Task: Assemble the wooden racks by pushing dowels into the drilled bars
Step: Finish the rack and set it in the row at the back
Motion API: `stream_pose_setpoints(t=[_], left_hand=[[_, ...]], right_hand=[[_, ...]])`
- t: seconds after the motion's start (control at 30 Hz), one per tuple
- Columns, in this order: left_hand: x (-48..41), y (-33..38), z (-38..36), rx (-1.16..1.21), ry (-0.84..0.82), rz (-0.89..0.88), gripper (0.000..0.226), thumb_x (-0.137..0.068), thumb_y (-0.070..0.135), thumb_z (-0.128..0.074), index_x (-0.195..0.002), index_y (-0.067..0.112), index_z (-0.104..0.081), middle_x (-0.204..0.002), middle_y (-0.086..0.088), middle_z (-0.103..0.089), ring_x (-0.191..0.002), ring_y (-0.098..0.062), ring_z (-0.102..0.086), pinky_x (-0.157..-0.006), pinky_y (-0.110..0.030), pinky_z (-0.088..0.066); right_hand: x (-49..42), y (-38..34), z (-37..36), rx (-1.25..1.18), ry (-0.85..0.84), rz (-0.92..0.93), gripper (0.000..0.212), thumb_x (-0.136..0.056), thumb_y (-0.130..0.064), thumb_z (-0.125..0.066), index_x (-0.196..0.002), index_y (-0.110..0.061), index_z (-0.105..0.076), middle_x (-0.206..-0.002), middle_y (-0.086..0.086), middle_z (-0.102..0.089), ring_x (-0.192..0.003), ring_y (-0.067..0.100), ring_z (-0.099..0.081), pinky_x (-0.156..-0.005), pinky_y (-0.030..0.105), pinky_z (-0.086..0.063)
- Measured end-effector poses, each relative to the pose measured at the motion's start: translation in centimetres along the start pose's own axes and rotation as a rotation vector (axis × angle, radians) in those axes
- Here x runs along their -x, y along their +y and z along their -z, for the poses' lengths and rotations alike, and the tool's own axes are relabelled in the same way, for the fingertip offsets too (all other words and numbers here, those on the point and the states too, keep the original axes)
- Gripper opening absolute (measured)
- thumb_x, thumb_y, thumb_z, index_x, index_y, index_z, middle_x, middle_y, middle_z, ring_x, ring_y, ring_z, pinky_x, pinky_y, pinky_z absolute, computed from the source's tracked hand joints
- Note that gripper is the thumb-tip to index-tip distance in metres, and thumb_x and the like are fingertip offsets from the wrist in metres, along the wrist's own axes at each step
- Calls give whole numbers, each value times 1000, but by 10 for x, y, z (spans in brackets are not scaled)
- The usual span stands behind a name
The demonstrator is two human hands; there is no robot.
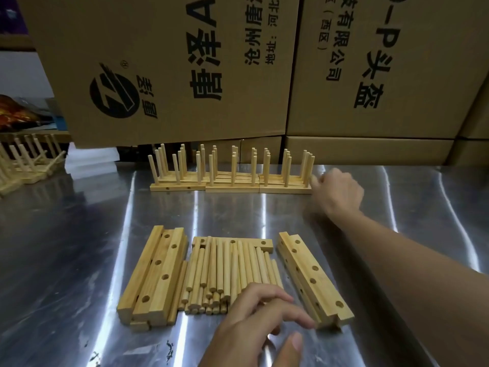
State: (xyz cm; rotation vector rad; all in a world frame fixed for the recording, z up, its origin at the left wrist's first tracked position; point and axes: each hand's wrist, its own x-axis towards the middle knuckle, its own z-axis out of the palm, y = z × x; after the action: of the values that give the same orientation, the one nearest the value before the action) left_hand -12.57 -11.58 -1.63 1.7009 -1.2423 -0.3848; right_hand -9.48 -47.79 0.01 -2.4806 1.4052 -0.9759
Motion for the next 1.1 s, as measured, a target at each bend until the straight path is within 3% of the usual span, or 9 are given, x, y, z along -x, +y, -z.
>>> stream_pose_setpoints(t=[0.07,0.2,0.3,0.4,0.53,0.7,0.87,1.0,1.1], left_hand=[[1,-1,1,58,3,8,18,-90,55,-59,-105,55,-69,-121,24,-54,-85,0,-61,-76,-8,-39],[4,1,5,142,3,-3,16,-92,48,-62,-97,41,-76,-104,14,-60,-67,-1,-57,-67,-10,-37],[8,4,8,136,24,-7,16,-93,47,-61,-94,40,-76,-97,13,-60,-67,-2,-56,-66,-11,-36],[12,9,13,156,56,-29,17,-93,42,-63,-86,35,-77,-92,11,-62,-68,-4,-55,-65,-12,-37],[16,18,17,157,134,-76,17,-90,32,-63,-79,29,-74,-85,7,-65,-68,-6,-56,-64,-17,-38],[22,19,19,102,241,-167,22,-92,23,-62,-71,21,-67,-75,8,-62,-69,-9,-55,-63,-13,-35],[26,8,34,-33,376,-226,24,-94,20,-61,-70,20,-66,-71,6,-61,-72,-16,-59,-61,-18,-39],[23,6,66,-143,628,-277,25,-97,18,-60,-73,21,-65,-69,6,-59,-67,-15,-58,-56,-18,-39],[16,-12,114,-140,840,-116,26,-97,24,-59,-74,25,-70,-70,9,-65,-65,-9,-59,-57,-22,-42]], right_hand=[[9,-9,10,-182,104,-65,42,-93,-37,-52,-59,-11,-56,-62,4,-58,-64,33,-59,-59,36,-40],[35,-13,52,-459,73,-99,42,-83,-31,-53,-46,-13,-43,-44,-6,-31,-51,24,-34,-52,32,-30],[74,-11,88,-570,-4,-90,46,-87,-27,-58,-48,-19,-36,-49,-6,-25,-52,14,-25,-55,30,-25],[122,-3,108,-650,-209,-88,46,-96,-29,-62,-55,-18,-44,-55,2,-28,-50,15,-24,-58,32,-29],[174,2,115,-619,-310,-67,53,-96,-29,-67,-50,-21,-43,-50,-2,-29,-47,13,-25,-50,29,-25],[202,22,110,-557,-162,45,57,-97,-35,-62,-50,-22,-31,-50,-10,-22,-49,10,-21,-51,32,-21],[203,22,102,-550,-182,82,58,-101,-37,-64,-58,-6,-39,-50,-6,-29,-50,13,-27,-55,34,-25],[204,26,106,-556,-194,86,58,-101,-38,-64,-59,-7,-41,-49,-7,-31,-48,11,-29,-55,34,-26],[202,30,107,-573,-197,58,56,-101,-41,-65,-62,-4,-49,-46,-6,-34,-46,12,-31,-55,32,-29]])
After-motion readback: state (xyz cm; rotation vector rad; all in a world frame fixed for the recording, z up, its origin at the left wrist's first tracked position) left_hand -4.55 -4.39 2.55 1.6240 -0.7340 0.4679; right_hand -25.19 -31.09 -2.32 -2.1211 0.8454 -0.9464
